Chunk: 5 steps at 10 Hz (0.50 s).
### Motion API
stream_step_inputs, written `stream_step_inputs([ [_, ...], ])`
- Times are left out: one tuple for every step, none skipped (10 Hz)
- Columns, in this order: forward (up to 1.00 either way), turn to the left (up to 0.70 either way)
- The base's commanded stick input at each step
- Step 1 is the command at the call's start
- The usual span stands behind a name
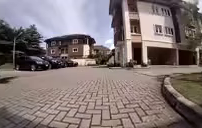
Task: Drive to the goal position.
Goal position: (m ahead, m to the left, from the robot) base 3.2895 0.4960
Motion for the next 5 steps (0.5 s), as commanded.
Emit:
stream_step_inputs([
  [0.30,0.00],
  [0.30,0.00],
  [0.30,0.00],
  [0.30,0.00],
  [0.30,0.00],
])
